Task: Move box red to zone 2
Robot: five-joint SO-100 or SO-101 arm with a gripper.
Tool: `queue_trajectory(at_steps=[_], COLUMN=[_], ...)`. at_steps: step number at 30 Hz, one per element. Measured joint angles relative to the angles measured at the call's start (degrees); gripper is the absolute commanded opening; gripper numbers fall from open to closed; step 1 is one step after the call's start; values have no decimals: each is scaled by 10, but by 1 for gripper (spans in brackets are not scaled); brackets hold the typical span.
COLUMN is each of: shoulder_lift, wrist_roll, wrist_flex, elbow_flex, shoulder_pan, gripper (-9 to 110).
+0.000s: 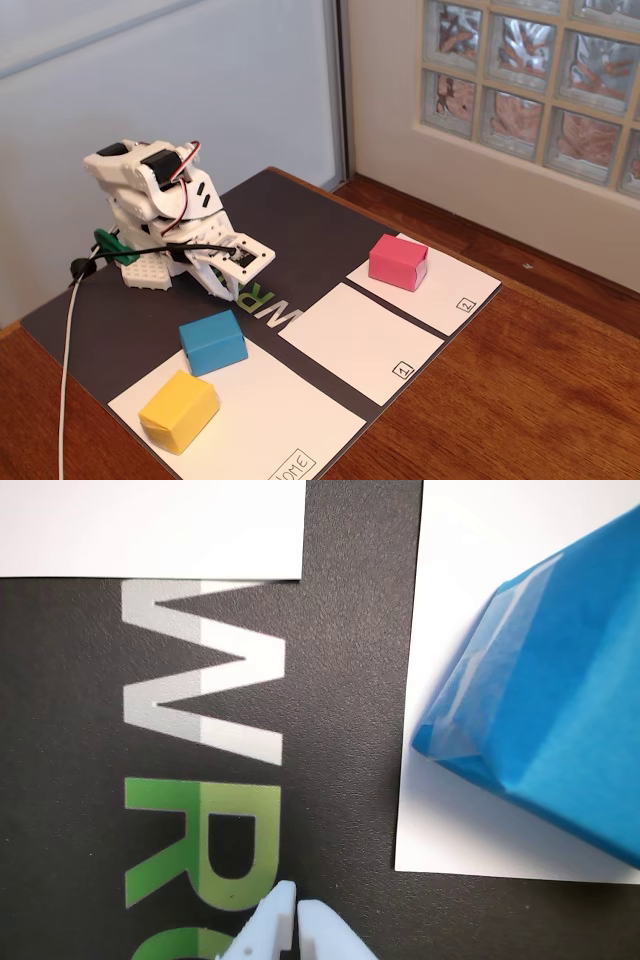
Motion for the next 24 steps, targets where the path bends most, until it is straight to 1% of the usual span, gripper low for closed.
queue_trajectory(at_steps=[24], shoulder_lift=[0], wrist_roll=[5], wrist_flex=[14], elbow_flex=[0], shoulder_pan=[-16], gripper=[0])
